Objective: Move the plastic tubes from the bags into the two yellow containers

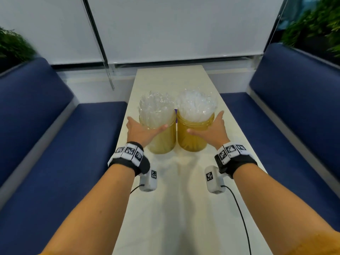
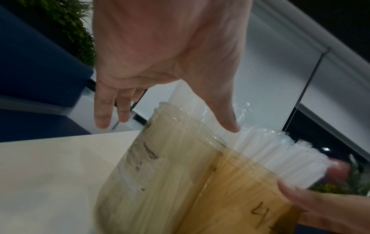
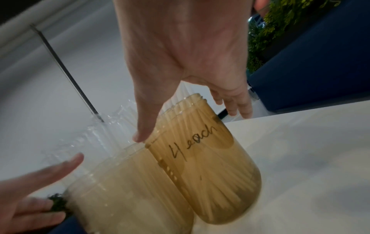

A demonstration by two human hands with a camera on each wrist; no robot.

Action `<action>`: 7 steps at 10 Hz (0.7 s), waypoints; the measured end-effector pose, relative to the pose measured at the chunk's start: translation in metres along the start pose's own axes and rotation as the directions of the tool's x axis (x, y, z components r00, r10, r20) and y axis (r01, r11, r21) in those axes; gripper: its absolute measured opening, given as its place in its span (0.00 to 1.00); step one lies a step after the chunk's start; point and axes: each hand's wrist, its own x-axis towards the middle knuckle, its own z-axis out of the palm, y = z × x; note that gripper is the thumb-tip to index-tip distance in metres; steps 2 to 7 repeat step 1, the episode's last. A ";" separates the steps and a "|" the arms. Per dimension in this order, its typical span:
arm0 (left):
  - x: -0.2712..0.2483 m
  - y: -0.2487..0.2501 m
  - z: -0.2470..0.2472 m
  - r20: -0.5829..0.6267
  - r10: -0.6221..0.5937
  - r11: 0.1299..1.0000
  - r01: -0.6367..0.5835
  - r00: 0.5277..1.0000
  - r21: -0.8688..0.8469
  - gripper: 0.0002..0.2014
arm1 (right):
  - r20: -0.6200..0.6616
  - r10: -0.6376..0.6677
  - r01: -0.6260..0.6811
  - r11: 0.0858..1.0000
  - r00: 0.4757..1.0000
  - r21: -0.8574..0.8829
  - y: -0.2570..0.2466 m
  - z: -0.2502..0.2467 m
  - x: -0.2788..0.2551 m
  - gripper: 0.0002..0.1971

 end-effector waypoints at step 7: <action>-0.031 -0.035 -0.016 -0.027 0.016 0.999 -0.017 1.000 -0.032 0.66 | 0.019 0.008 -0.008 1.000 1.000 -0.020 0.013 -0.010 -0.034 0.73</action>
